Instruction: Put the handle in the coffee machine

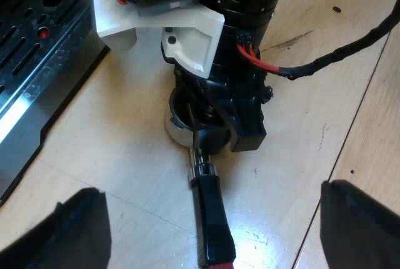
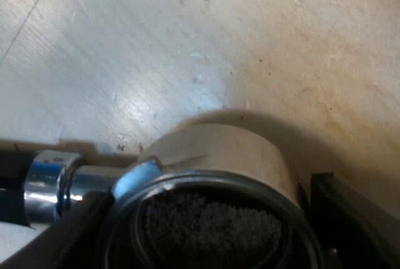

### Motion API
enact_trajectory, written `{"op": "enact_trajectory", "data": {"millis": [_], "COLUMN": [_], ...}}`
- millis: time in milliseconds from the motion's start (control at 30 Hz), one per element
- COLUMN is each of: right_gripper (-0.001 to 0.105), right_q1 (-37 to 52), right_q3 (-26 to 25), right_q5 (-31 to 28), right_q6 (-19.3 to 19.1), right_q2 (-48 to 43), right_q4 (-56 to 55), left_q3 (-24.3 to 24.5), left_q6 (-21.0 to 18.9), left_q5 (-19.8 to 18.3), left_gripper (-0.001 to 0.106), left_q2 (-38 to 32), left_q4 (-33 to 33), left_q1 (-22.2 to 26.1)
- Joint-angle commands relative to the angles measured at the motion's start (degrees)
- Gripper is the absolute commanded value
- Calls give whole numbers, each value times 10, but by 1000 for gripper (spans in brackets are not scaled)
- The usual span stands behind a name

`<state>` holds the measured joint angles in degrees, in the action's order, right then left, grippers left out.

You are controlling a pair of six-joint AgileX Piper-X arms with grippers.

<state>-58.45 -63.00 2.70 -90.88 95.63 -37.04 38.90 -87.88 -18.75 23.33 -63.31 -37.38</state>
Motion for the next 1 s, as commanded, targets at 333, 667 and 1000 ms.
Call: {"op": "enact_trajectory", "data": {"millis": [333,667,1000], "right_gripper": [0,0,0], "right_q1": [3,3,21], "right_q3": [-1,-1,-1], "right_q5": [-34,-35,2], "right_q6": [26,65,88], "right_q2": [-75,-111,-136], "right_q4": [-65,-146,-164], "left_q3": [4,3,3], "left_q6": [-1,44,74], "left_q5": [-5,-16,-16], "left_gripper": [71,71,71], "left_q2": [0,0,0], "left_q4": [7,33,36], "left_q1": [-3,-3,-3]}}
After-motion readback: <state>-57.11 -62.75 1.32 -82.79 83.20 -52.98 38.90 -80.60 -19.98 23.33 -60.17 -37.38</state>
